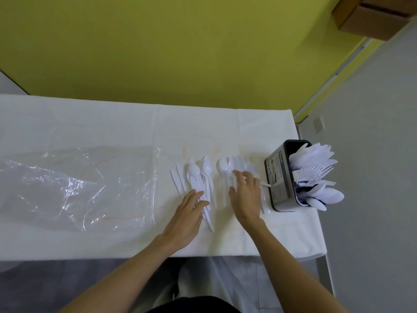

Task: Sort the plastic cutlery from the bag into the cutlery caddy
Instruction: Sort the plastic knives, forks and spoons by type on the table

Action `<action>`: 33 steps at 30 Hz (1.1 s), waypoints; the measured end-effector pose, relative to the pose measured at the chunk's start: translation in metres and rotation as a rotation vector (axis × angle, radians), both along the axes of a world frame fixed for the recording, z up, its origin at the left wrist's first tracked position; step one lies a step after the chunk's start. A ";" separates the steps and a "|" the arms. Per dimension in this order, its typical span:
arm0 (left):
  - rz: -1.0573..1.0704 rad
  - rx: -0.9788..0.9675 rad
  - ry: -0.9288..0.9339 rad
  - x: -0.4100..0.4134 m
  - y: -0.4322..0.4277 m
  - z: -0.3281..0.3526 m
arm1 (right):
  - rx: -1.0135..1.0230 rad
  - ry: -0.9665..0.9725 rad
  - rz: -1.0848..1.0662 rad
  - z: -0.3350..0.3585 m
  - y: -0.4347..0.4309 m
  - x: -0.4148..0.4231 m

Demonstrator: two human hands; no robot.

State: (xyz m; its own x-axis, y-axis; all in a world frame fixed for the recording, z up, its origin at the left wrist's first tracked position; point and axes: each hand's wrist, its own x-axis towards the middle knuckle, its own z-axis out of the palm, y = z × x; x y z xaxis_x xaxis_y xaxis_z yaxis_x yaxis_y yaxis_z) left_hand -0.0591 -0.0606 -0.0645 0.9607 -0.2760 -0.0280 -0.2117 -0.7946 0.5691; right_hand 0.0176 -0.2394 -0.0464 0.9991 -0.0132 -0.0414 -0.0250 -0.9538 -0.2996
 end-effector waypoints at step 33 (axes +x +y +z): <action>0.117 -0.004 -0.030 -0.006 0.016 -0.001 | 0.256 0.217 -0.230 0.009 0.009 -0.004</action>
State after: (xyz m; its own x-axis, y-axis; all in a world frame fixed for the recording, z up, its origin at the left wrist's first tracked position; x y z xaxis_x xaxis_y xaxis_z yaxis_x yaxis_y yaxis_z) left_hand -0.0649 -0.0450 -0.0659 0.9868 -0.1622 0.0021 -0.1347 -0.8123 0.5675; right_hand 0.0138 -0.2303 -0.0375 0.9391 -0.1971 -0.2816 -0.3175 -0.8114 -0.4908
